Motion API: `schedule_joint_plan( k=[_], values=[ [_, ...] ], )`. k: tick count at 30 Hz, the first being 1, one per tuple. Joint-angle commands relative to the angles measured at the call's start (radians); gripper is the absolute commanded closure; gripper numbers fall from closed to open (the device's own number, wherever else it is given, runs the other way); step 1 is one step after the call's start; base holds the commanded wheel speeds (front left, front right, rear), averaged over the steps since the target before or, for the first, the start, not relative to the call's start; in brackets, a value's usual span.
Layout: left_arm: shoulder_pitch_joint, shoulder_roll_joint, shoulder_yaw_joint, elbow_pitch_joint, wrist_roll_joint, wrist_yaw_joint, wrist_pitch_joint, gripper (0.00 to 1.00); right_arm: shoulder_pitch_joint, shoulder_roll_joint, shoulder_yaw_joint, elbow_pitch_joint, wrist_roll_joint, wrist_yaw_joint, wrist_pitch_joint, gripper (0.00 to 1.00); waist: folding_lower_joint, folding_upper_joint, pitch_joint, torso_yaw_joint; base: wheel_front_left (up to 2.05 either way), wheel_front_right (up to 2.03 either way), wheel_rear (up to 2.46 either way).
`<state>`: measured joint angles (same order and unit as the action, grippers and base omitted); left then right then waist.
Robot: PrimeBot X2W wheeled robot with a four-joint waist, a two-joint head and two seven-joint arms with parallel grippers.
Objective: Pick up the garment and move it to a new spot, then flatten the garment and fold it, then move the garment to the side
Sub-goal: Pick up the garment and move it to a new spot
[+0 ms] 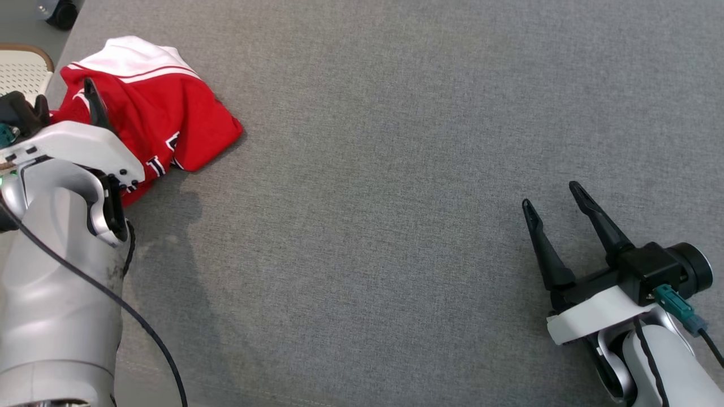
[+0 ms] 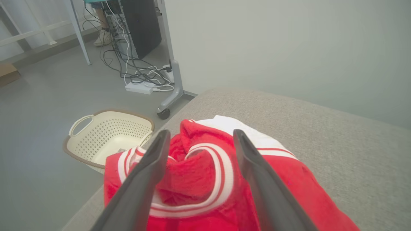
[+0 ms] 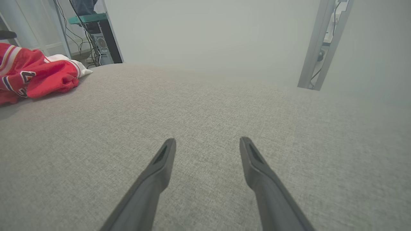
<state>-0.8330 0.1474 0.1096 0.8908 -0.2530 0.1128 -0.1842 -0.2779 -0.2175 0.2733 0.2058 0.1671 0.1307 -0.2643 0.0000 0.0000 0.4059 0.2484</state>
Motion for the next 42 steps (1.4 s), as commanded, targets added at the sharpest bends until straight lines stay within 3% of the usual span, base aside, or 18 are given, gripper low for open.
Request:
schedule_joint_plan(
  k=[1, 15, 21, 22, 24, 26, 31, 35, 42],
  values=[
    [-0.03, 0.004, 0.001, 0.032, -0.011, 0.004, 0.025, 0.0, -0.011, -0.007, 0.005, -0.006, 0.003, 0.0, -0.002, 0.0, 0.0, 0.0, 0.009, -0.003, 0.0, 0.0, 0.0],
    [-0.164, 0.049, -0.053, 0.286, -0.024, -0.069, 0.384, 0.0, -0.046, -0.004, 0.038, 0.004, 0.013, 0.0, -0.002, 0.0, 0.0, 0.0, 0.028, -0.034, 0.0, 0.0, 0.0],
    [-0.157, 0.064, -0.067, 0.33, -0.028, -0.09, 0.444, 0.0, -0.05, 0.002, 0.033, 0.005, 0.016, 0.0, -0.002, 0.0, 0.0, 0.0, 0.029, -0.052, 0.0, 0.0, 0.0],
    [-0.153, 0.066, -0.068, 0.331, -0.029, -0.089, 0.44, 0.12, -0.047, 0.004, 0.032, 0.007, 0.016, 0.0, -0.002, 0.0, 0.0, 0.0, 0.027, -0.054, 0.0, 0.0, 0.0],
    [-0.143, 0.062, -0.065, 0.323, -0.039, -0.097, 0.413, 1.0, -0.041, 0.007, 0.03, 0.009, 0.016, 0.0, -0.002, 0.0, 0.0, 0.0, 0.023, -0.057, 0.0, 0.0, 0.0],
    [-0.129, 0.063, -0.05, 0.317, -0.053, -0.1, 0.382, 1.0, -0.036, 0.011, 0.031, 0.011, 0.017, 0.0, -0.002, 0.0, 0.0, 0.0, 0.015, -0.062, 0.0, 0.0, 0.0],
    [-0.082, 0.081, -0.028, 0.262, -0.07, -0.097, 0.161, 1.0, -0.022, 0.028, 0.038, 0.02, 0.02, 0.0, -0.002, 0.0, 0.0, 0.0, -0.023, -0.077, 0.0, 0.0, 0.0],
    [-0.052, 0.077, -0.02, 0.233, -0.082, -0.121, 0.039, 1.0, -0.012, 0.04, 0.036, 0.024, 0.024, 0.0, -0.002, 0.0, 0.0, 0.0, -0.057, -0.087, 0.0, 0.0, 0.0],
    [-0.022, 0.07, -0.042, 0.168, -0.062, -0.137, -0.055, 1.0, 0.005, 0.062, 0.032, 0.034, 0.029, 0.0, -0.002, 0.0, 0.0, 0.0, -0.11, -0.098, 0.0, 0.0, 0.0]
  ],
)
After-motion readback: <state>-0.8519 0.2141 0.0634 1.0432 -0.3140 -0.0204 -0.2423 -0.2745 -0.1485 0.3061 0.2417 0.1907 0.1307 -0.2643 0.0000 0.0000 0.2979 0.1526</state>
